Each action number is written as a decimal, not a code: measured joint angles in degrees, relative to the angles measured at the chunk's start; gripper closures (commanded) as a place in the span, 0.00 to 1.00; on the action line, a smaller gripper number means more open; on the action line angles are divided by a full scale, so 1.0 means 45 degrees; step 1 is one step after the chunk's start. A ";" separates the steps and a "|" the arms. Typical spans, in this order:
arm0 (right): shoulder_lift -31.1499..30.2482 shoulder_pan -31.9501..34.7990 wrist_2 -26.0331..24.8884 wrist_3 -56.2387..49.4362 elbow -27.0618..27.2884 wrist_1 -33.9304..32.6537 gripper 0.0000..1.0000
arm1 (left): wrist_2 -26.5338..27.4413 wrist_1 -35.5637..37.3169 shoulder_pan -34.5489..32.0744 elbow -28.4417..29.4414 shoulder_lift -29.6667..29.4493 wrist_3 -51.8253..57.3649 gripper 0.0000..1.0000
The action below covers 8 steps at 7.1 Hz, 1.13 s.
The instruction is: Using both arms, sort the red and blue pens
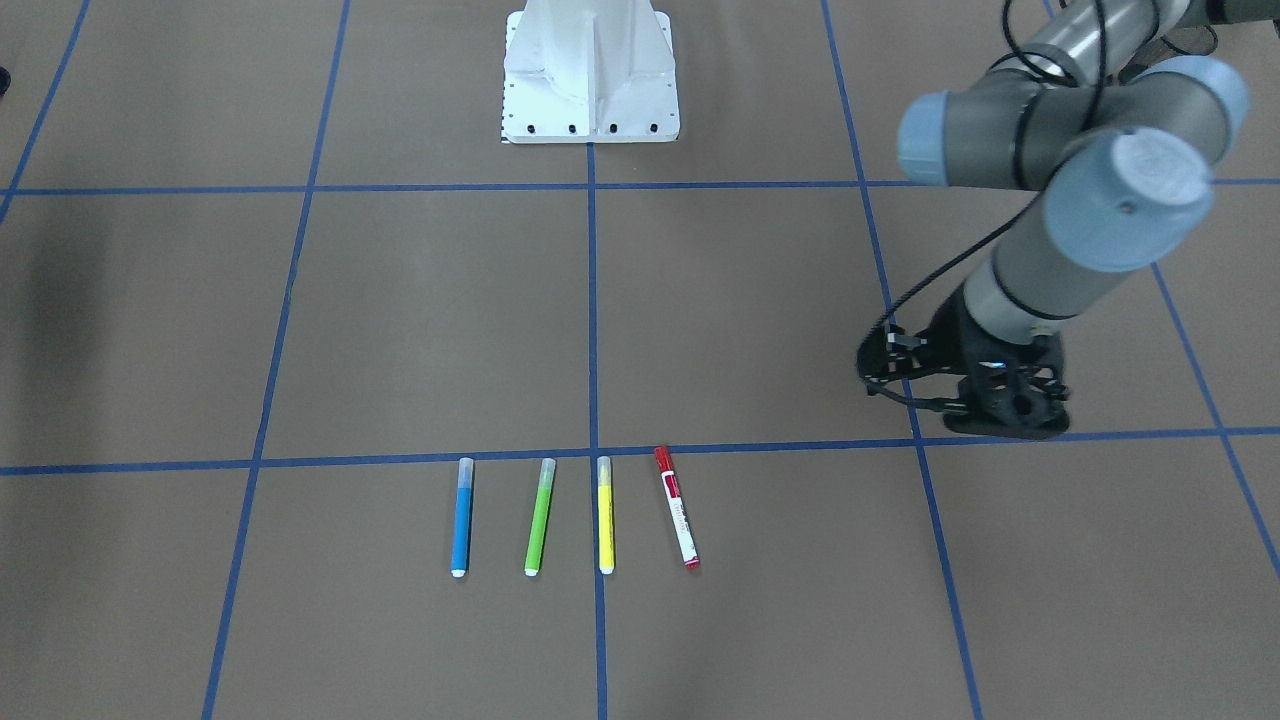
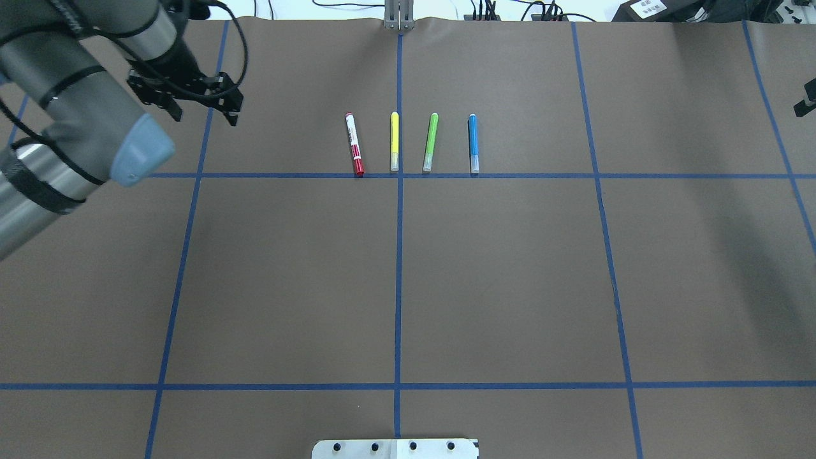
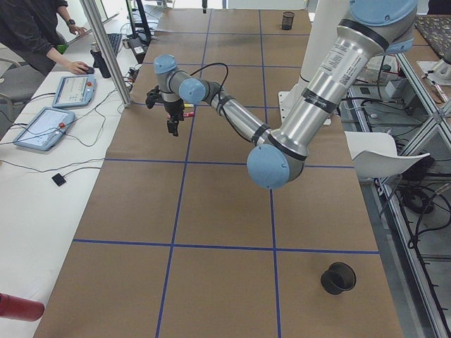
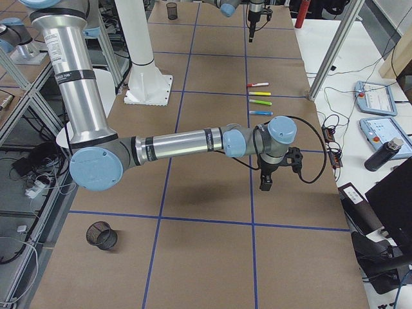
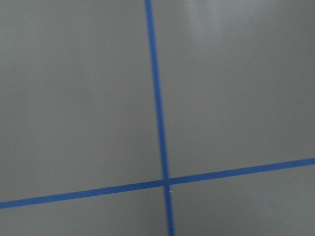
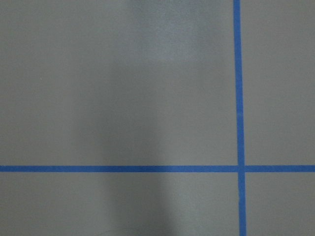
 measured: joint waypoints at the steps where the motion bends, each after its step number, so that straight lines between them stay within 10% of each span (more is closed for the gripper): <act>1: 0.0415 -0.0370 -0.0045 0.0276 -0.0008 -0.0110 0.01 | 0.0454 -0.0749 0.0627 0.1073 -0.0907 -0.1015 0.01; 8: 0.2199 -0.2876 -0.0966 0.3372 -0.0008 0.0003 0.01 | 0.2812 -0.4553 0.2723 0.6796 -0.4336 -0.5338 0.02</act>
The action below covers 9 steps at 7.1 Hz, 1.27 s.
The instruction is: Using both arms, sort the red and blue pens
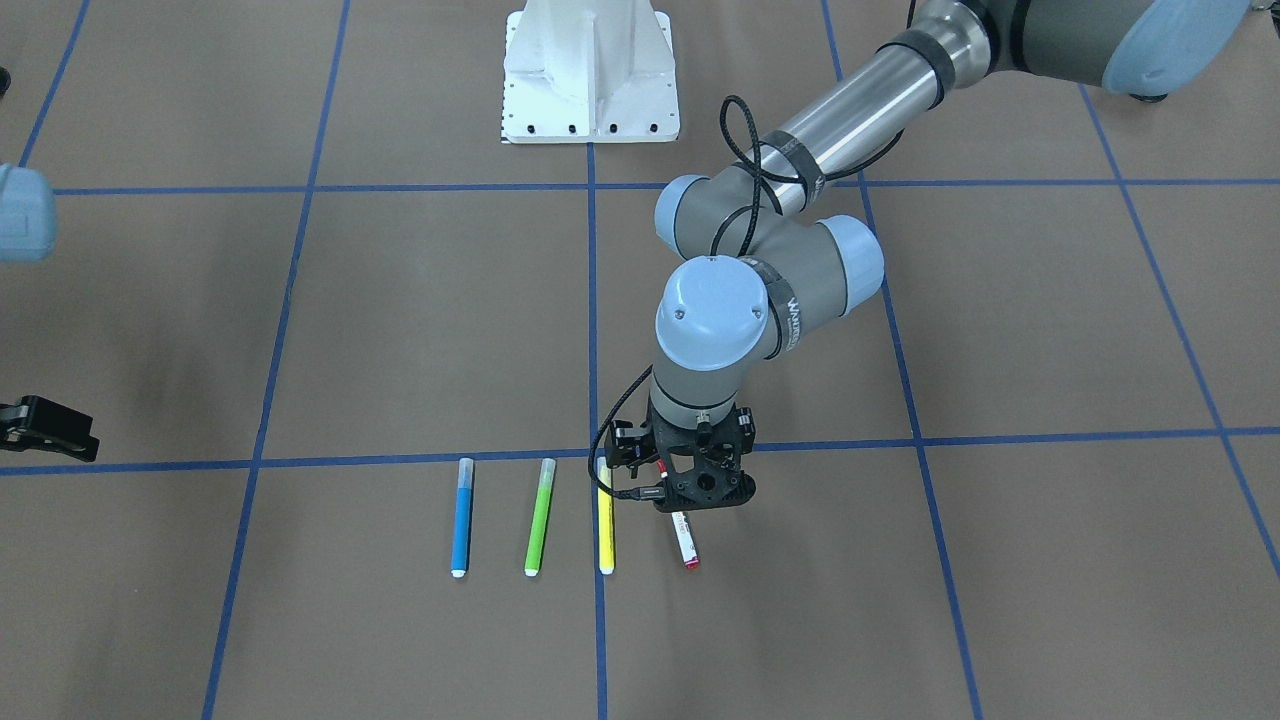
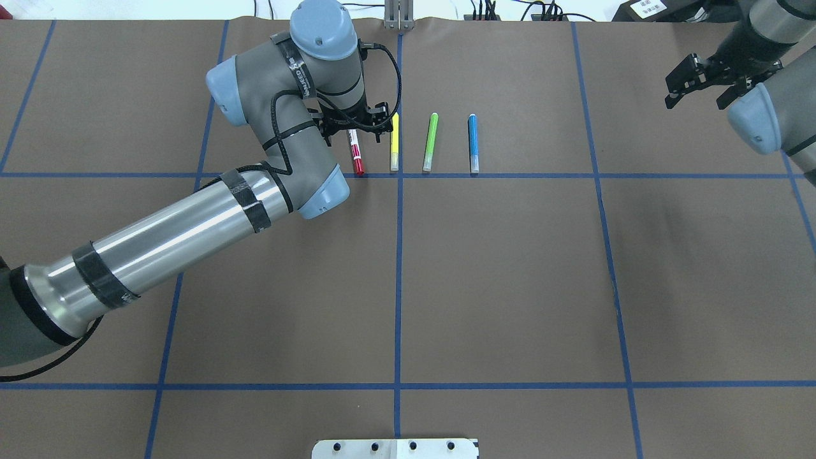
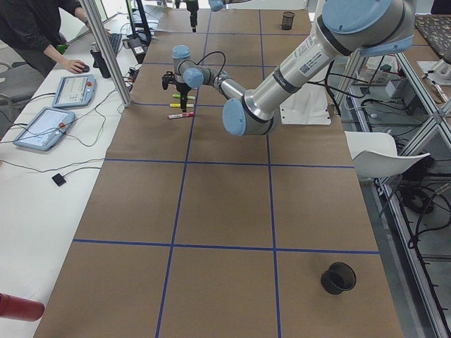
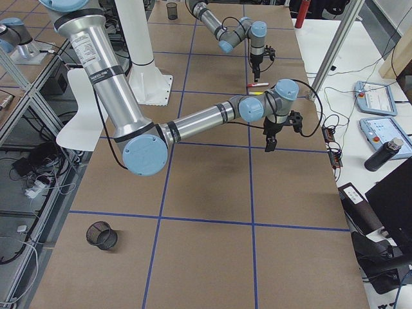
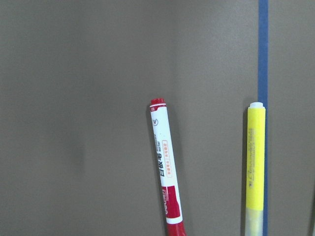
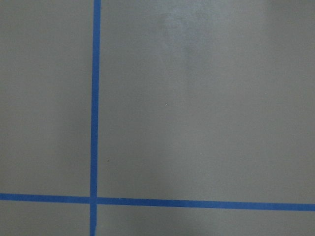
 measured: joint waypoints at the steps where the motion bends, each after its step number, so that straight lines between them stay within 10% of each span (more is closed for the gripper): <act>1: 0.0087 -0.0131 -0.0006 0.0227 0.0011 0.0005 0.01 | 0.0297 -0.0383 0.0089 0.0356 -0.0043 -0.0427 0.03; 9: 0.0264 -0.0398 -0.0016 0.0658 0.0012 0.0007 0.01 | 0.0447 -0.0954 0.0432 0.1144 -0.0161 -0.1169 0.34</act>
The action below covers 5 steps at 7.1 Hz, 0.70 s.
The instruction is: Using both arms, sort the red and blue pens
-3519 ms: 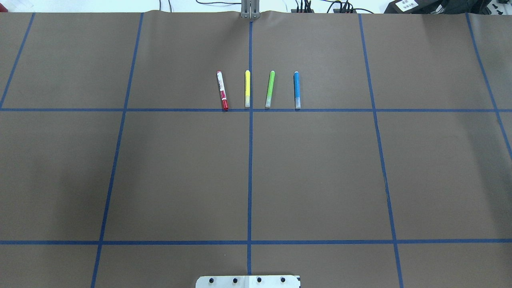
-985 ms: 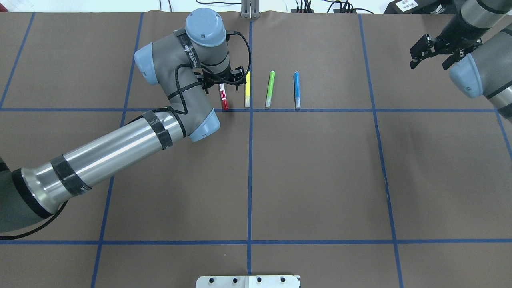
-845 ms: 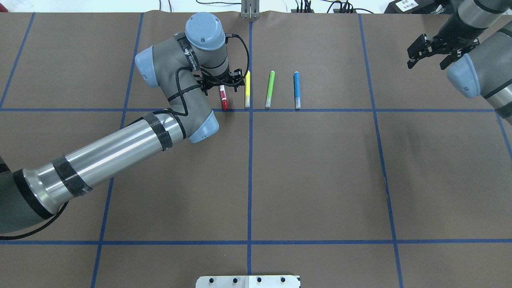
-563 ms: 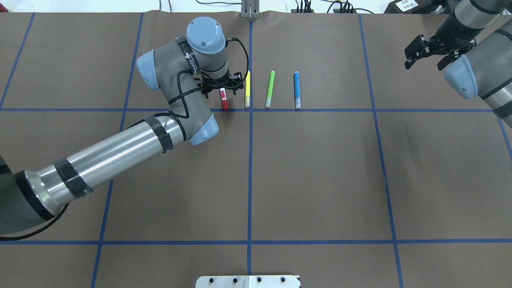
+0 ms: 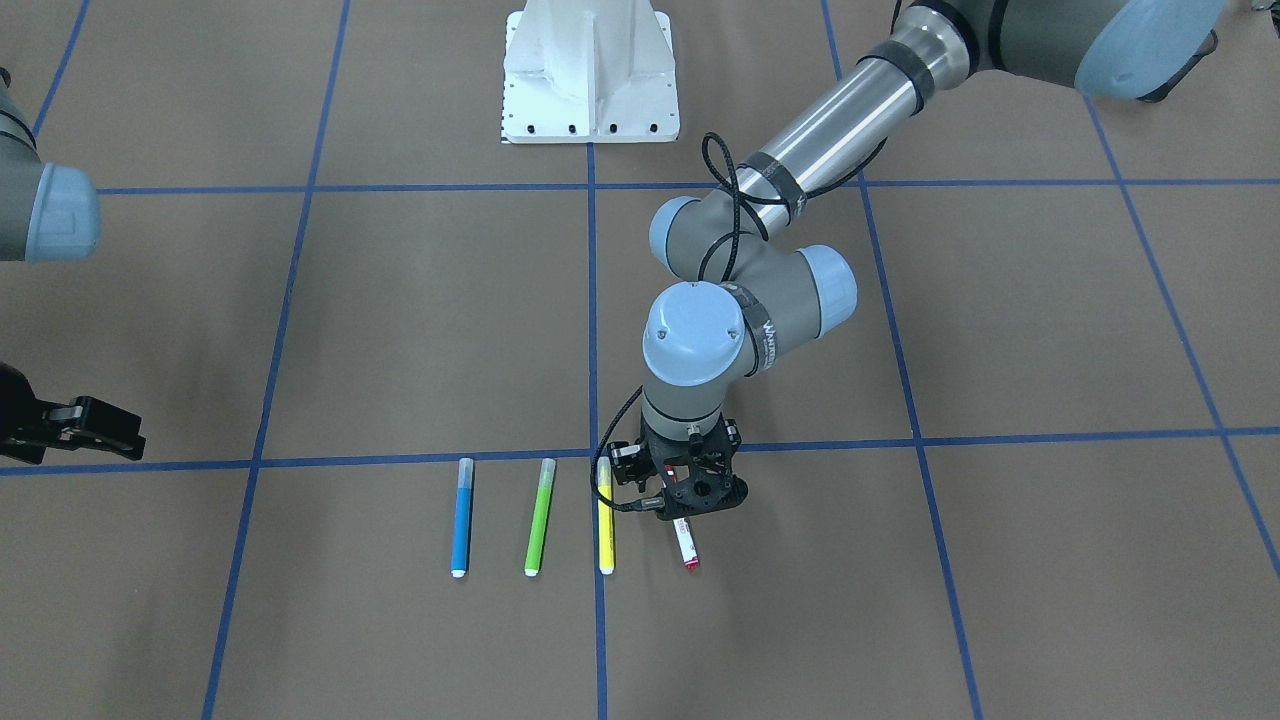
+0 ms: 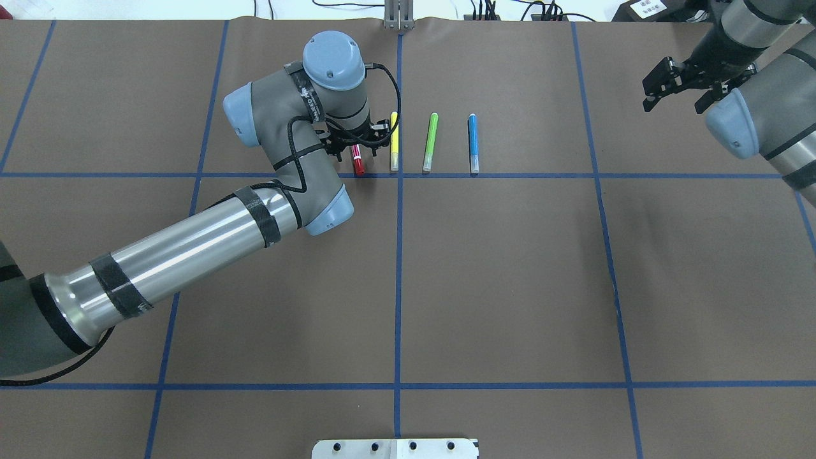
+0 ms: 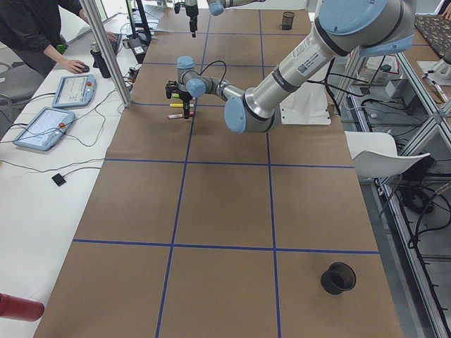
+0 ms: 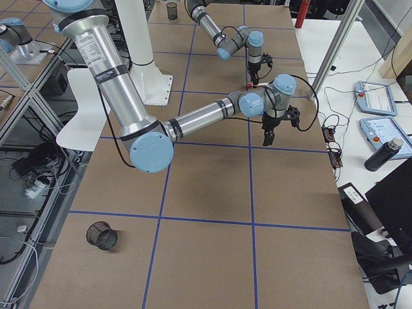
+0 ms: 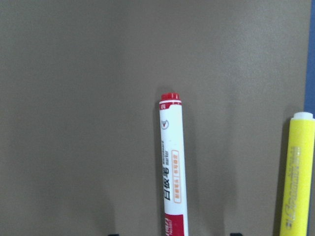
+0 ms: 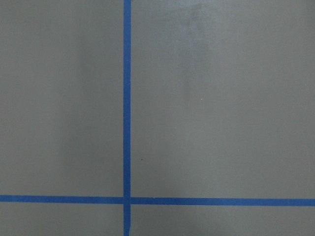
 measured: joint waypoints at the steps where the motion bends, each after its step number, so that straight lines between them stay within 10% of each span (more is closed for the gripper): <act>1: 0.0000 0.0000 0.0000 -0.0001 -0.0008 0.0000 0.01 | -0.0002 0.0001 0.0056 0.0001 -0.0008 -0.0025 0.39; 5: 0.0000 -0.0020 -0.0011 0.0000 -0.0022 0.0000 0.01 | -0.0021 0.0014 0.0104 0.0001 -0.0012 -0.0050 0.76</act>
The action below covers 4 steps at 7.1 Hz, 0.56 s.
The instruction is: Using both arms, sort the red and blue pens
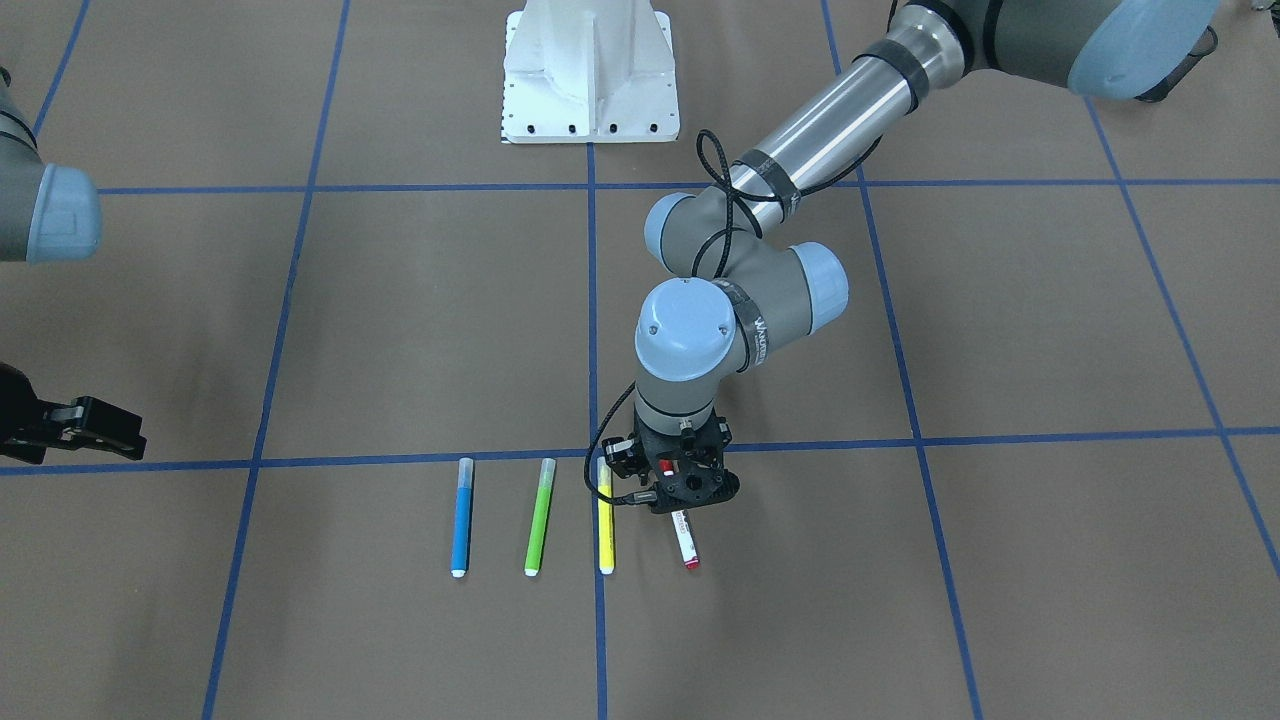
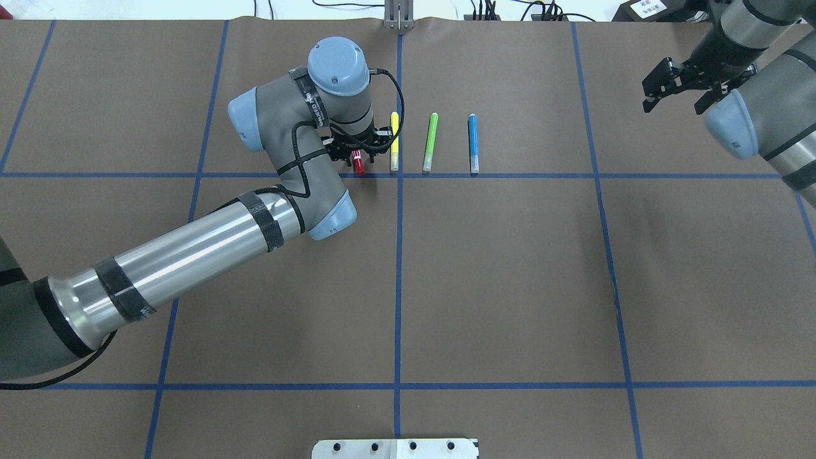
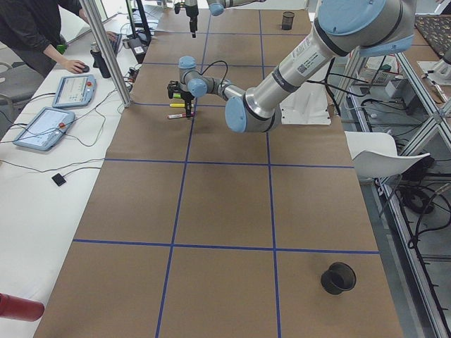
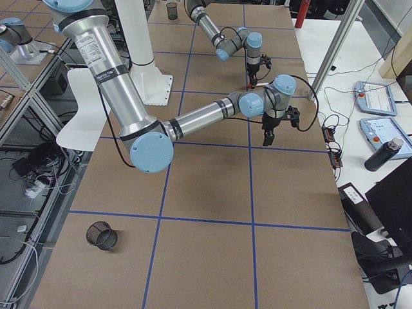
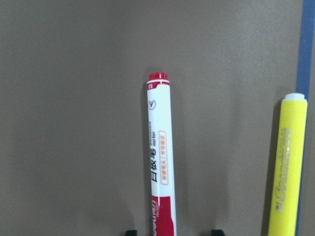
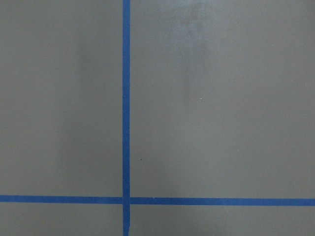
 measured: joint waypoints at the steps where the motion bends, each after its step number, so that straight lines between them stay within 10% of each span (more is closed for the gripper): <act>1: -0.0003 0.0000 0.0000 -0.0001 0.0000 0.0000 0.01 | -0.0001 0.0010 0.0000 0.0000 0.0021 -0.0004 0.80; 4: -0.0018 0.0011 0.0000 -0.0001 0.0000 0.0001 0.01 | -0.0014 0.0036 0.0000 -0.0090 0.0049 -0.0068 1.00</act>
